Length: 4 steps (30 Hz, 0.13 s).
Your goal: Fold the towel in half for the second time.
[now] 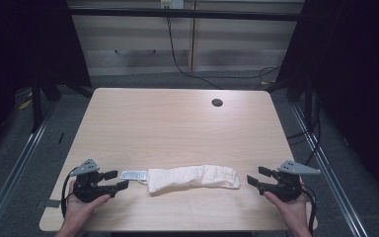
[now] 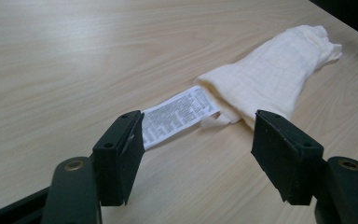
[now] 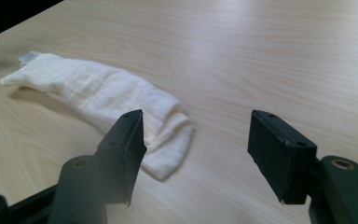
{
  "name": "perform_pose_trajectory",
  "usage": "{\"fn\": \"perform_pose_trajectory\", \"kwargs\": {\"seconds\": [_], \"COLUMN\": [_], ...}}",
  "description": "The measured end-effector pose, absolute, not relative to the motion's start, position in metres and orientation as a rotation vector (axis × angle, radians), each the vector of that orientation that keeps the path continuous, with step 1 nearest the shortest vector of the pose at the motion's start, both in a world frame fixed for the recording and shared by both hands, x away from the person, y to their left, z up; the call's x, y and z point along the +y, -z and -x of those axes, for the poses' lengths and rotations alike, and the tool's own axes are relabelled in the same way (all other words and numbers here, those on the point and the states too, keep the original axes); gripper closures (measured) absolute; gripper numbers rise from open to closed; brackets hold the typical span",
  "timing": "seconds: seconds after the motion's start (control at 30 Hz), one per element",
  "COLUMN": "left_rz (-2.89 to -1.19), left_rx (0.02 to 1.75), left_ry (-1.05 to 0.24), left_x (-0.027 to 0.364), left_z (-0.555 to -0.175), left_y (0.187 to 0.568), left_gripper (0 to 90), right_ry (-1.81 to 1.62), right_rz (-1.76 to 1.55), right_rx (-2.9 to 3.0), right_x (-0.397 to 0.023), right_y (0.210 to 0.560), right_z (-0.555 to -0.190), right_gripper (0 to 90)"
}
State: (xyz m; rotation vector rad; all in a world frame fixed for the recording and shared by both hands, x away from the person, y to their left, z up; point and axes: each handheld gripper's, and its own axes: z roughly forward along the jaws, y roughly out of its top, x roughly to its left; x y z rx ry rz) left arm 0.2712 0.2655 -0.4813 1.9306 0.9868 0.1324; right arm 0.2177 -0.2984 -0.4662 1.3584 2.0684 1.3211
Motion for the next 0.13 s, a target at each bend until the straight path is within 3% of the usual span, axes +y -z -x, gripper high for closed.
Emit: {"fn": "perform_pose_trajectory", "kwargs": {"seconds": [0.13], "left_rz": [-1.909], "left_rx": [1.019], "left_ry": [-0.178], "left_x": [0.270], "left_z": [-0.275], "left_y": [0.482], "left_gripper": [30.5], "right_ry": [-1.261], "right_rz": [-1.438], "right_rx": [2.048], "right_x": [-0.308], "right_y": [0.480], "right_z": [-0.223], "right_gripper": [31.7]}}
